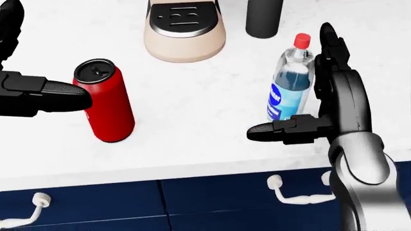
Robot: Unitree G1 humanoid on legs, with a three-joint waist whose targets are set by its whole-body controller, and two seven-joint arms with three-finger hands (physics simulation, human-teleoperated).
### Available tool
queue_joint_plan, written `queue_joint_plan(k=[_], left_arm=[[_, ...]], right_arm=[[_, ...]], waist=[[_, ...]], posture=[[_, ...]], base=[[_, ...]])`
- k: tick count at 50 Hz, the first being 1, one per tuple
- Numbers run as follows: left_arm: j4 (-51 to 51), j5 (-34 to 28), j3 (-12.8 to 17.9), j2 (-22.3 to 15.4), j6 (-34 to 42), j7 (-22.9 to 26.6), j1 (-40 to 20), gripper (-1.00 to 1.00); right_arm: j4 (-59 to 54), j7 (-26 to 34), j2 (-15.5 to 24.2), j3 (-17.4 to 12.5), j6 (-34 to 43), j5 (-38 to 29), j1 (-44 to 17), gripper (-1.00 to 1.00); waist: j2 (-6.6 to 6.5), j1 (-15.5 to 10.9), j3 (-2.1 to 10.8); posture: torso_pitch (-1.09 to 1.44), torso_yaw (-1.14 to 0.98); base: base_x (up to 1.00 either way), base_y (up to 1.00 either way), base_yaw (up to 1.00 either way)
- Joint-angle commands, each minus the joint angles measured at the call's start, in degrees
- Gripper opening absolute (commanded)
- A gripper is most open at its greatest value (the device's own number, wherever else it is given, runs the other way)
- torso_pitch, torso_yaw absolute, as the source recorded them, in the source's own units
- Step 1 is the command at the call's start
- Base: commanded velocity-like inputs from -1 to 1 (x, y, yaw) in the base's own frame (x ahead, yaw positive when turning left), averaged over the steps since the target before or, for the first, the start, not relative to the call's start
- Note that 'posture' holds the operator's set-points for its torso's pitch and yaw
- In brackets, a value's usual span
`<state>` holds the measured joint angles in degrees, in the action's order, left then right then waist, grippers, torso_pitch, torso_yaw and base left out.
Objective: Move the drinks to the dining counter.
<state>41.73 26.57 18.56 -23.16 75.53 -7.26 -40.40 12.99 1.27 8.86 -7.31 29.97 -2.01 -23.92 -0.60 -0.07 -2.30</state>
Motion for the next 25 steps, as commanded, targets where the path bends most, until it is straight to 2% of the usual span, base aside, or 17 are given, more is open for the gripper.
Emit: queue_joint_plan(k=[1,4,6,11,15,19,21,22,23,25], left_arm=[[0.95,-0.09,0.57,-0.65,-1.92,-0.15,-1.24,1.0],[1.04,0.06,0.81,-0.72,-1.75,-0.29,-1.13,1.0],[1.0,0.11,0.56,-0.69,-1.9,-0.42,-1.04,1.0],[0.88,-0.01,0.3,-0.68,-2.03,-0.37,-0.92,1.0],[0.91,-0.01,0.44,-0.78,-2.13,-0.19,-0.76,1.0],[0.71,-0.15,0.39,-0.75,-2.58,-0.11,-0.41,1.0],[0.78,-0.31,0.17,-0.59,-2.84,-0.13,-0.06,1.0],[1.22,-0.08,0.38,-0.44,-2.24,-0.2,-0.16,1.0],[1.63,0.0,0.37,-0.33,-2.0,-0.24,0.01,1.0],[1.74,-0.05,0.35,-0.27,-2.05,-0.16,0.21,1.0]], right_arm=[[2.45,-0.25,0.33,0.0,-1.97,-0.19,-1.58,1.0],[1.91,-0.16,0.39,-0.1,-2.14,-0.17,-1.83,0.98],[1.13,0.04,0.48,0.13,-2.56,-0.36,-2.08,0.8],[-0.64,0.18,0.74,-0.4,-3.65,-0.21,-2.33,0.57],[-0.61,0.3,0.81,0.18,-4.13,-0.84,-1.79,0.18],[-0.85,0.87,0.73,0.27,-4.42,-1.31,-1.7,-0.03],[-0.19,1.04,0.63,0.13,-3.93,-1.3,-1.69,-0.31],[-0.06,0.97,0.57,0.02,-3.92,-1.29,-1.7,-0.71],[0.55,0.91,0.53,-0.2,-3.33,-1.1,-1.68,-0.93],[1.11,0.87,0.61,-0.55,-2.9,-0.7,-1.68,-1.0]], waist=[[-0.04,0.0,1.38],[-0.09,-0.01,1.39],[-0.11,-0.01,1.43],[-0.08,-0.01,1.53],[-0.05,-0.02,1.56],[-0.08,0.01,1.58],[-0.1,0.04,1.62],[-0.1,0.03,1.63],[-0.1,0.02,1.65],[-0.08,0.0,1.65]], posture=[[0.0,0.0],[0.0,0.0],[0.0,0.0],[0.0,0.0],[0.0,0.0],[0.0,0.0],[0.0,0.0],[0.0,0.0],[0.0,0.0],[0.0,0.0]], base=[[0.0,0.0,0.0],[0.0,0.0,0.0],[0.0,0.0,0.0],[0.0,0.0,0.0],[0.0,0.0,0.0],[0.0,0.0,0.0],[0.0,0.0,0.0],[0.0,0.0,0.0],[0.0,0.0,0.0],[0.0,0.0,0.0]])
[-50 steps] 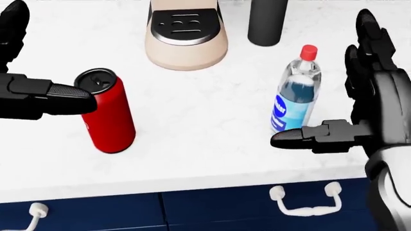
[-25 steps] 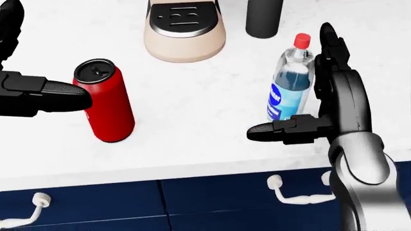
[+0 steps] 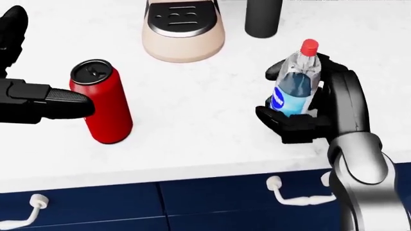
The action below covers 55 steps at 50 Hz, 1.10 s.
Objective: Move the drinks to the dining counter.
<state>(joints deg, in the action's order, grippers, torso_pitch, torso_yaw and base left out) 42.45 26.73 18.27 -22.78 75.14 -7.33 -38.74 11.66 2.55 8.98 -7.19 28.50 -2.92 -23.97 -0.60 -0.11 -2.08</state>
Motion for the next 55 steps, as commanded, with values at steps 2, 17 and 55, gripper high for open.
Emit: queue_joint_plan(k=[2,17,55], left_arm=[[0.96,-0.37,0.61,-0.6,-1.97,0.03,-1.11,1.0],[3.94,-3.22,1.55,-0.97,-4.19,2.64,5.54,1.0],[-13.81,-40.21,-12.78,11.6,-24.05,17.77,7.77,1.0]], right_arm=[[3.62,-0.36,0.67,-1.04,-0.61,0.87,-1.69,-1.0],[15.95,-0.79,3.65,-4.0,9.68,6.54,-2.57,-1.0],[21.6,-2.11,4.16,-4.58,13.27,9.66,-2.32,-1.0]], waist=[[-0.03,0.02,1.39],[0.07,-0.02,1.23],[1.2,-0.42,1.78]], posture=[[0.0,0.0],[0.0,0.0],[0.0,0.0]], base=[[0.0,0.0,0.0],[0.0,0.0,0.0],[0.0,0.0,0.0]])
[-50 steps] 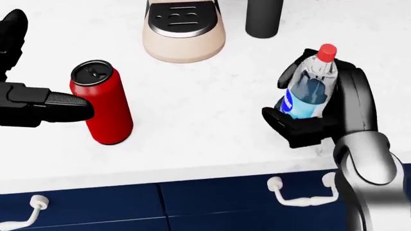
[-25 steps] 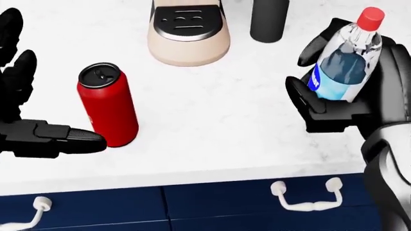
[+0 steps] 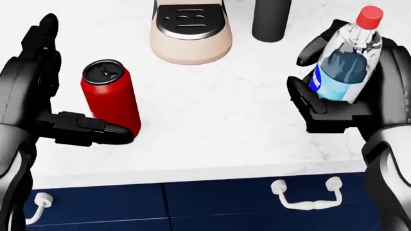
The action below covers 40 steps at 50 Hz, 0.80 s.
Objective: Move the drinks to the dining counter.
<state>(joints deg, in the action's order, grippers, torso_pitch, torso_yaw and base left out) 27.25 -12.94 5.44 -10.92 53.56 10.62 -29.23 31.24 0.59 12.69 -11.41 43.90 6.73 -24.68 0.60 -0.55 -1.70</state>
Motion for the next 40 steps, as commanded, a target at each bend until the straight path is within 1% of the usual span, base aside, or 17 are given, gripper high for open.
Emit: queue_joint_plan(k=[1,7,9,23,32,34,35,36,37,39,40], left_arm=[[1.0,-0.67,-0.12,-0.01,-2.66,-0.16,-1.85,1.0],[-2.4,-1.31,-0.7,1.0,-4.57,-0.44,-2.63,1.0],[-3.57,-1.84,-1.37,1.39,-5.34,-0.67,-2.62,1.0],[-12.27,-2.31,-1.22,2.19,-10.63,-2.59,-3.42,1.0],[-13.1,-1.67,-1.06,2.36,-10.82,-3.28,-3.33,1.0],[-13.02,-1.59,-1.16,2.37,-10.7,-3.27,-3.4,0.61],[-12.88,-1.59,-1.23,2.37,-10.63,-3.24,-3.36,0.35],[-12.84,-1.64,-1.27,2.39,-10.59,-3.33,-3.35,0.04],[-12.8,-1.55,-1.16,2.48,-10.59,-3.47,-3.33,-0.2],[-12.67,-1.48,-1.35,2.65,-10.66,-3.6,-3.02,-0.47],[-12.88,-1.37,-1.38,2.74,-10.88,-3.65,-3.01,-0.58]], right_arm=[[1.89,-0.13,0.42,-0.34,-2.31,-0.03,-1.53,-1.0],[2.29,-0.15,0.4,-0.34,-1.81,0.05,-1.74,-1.0],[2.42,-0.19,0.41,-0.33,-1.63,0.08,-1.8,-1.0],[2.95,-0.16,0.56,-0.51,-1.12,0.42,-1.88,-1.0],[2.69,-0.07,0.47,-0.4,-1.49,0.18,-1.57,-1.0],[2.49,-0.04,0.38,-0.31,-1.79,0.11,-1.48,-1.0],[2.59,-0.06,0.35,-0.33,-1.69,0.12,-1.45,-1.0],[2.64,-0.06,0.35,-0.34,-1.64,0.11,-1.41,-1.0],[2.58,-0.03,0.33,-0.41,-1.79,0.13,-1.31,-1.0],[2.5,0.05,0.27,-0.31,-1.95,0.03,-1.06,-1.0],[2.21,0.09,0.2,-0.24,-2.29,-0.05,-0.96,-1.0]], waist=[[0.03,0.01,1.4],[0.15,-0.06,1.49],[0.15,-0.06,1.51],[0.27,-0.01,1.68],[0.22,0.06,1.78],[0.21,0.06,1.78],[0.2,0.06,1.77],[0.19,0.05,1.77],[0.19,0.05,1.76],[0.2,0.03,1.73],[0.2,0.02,1.74]], posture=[[0.0,0.0],[0.0,0.0],[0.0,0.0],[0.0,0.0],[0.0,0.0],[0.0,0.0],[0.0,0.0],[0.0,0.0],[0.0,0.0],[0.0,0.0],[0.0,0.0]], base=[[0.0,0.0,0.0],[0.0,0.0,0.0],[0.0,0.0,0.0],[0.0,0.0,0.0],[0.0,0.0,0.0],[0.0,0.0,0.0],[0.0,0.0,0.0],[0.0,0.0,0.0],[0.0,0.0,0.0],[0.0,0.0,0.0],[0.0,0.0,0.0]])
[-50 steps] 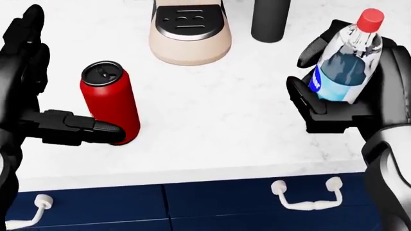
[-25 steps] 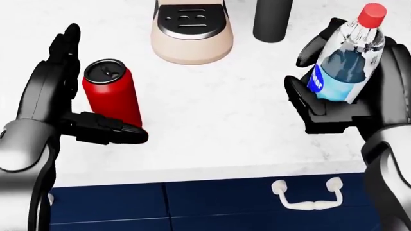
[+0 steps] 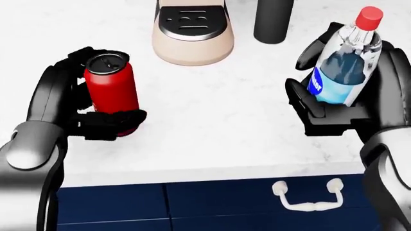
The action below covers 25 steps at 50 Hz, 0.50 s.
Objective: Move the drinks to the dining counter.
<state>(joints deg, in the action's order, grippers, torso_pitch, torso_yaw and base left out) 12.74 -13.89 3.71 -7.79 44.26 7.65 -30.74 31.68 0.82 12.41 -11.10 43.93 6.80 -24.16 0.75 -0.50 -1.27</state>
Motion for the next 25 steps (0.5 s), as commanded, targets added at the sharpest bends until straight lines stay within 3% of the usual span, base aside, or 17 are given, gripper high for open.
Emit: queue_joint_plan(k=[1,2,4,6,13,16,25], left_arm=[[1.6,-0.41,0.24,-0.32,-1.68,-0.73,-1.49,-0.6],[1.89,-0.39,0.1,-0.21,-1.44,-0.66,-1.41,-0.55],[2.02,-0.21,0.08,-0.11,-1.63,-0.55,-1.23,-0.64],[2.96,0.0,0.22,-0.14,-1.08,-0.32,-1.21,-1.0],[9.73,1.46,0.87,-0.76,4.53,1.09,-1.86,-1.0],[13.38,2.31,1.8,-1.83,9.05,1.95,-3.78,-1.0],[26.23,2.52,0.54,-3.8,23.76,4.4,-7.42,-1.0]], right_arm=[[1.79,-0.17,0.42,-0.51,-2.28,-0.15,-1.49,-1.0],[1.89,-0.18,0.38,-0.5,-2.23,-0.18,-1.44,-1.0],[1.87,-0.16,0.38,-0.53,-2.18,-0.22,-1.49,-1.0],[1.81,-0.17,0.4,-0.54,-2.14,-0.22,-1.63,-1.0],[3.56,-0.18,0.93,-0.78,0.32,0.15,-2.83,-1.0],[4.05,-0.15,1.37,-1.14,1.27,0.42,-3.35,-1.0],[9.0,0.44,1.26,-1.04,4.53,1.21,-1.58,-1.0]], waist=[[0.04,-0.03,1.32],[0.04,-0.01,1.34],[0.03,0.02,1.39],[0.01,0.03,1.4],[-0.01,0.06,1.3],[0.01,0.07,1.12],[0.0,0.0,0.76]], posture=[[0.0,0.0],[0.0,0.0],[0.0,0.0],[0.0,0.0],[0.0,0.0],[0.0,0.0],[0.0,0.0]], base=[[0.0,0.0,0.0],[0.0,0.0,0.0],[0.0,0.0,0.0],[0.0,0.0,0.0],[0.0,0.0,0.0],[0.0,0.0,0.0],[0.0,0.0,0.0]])
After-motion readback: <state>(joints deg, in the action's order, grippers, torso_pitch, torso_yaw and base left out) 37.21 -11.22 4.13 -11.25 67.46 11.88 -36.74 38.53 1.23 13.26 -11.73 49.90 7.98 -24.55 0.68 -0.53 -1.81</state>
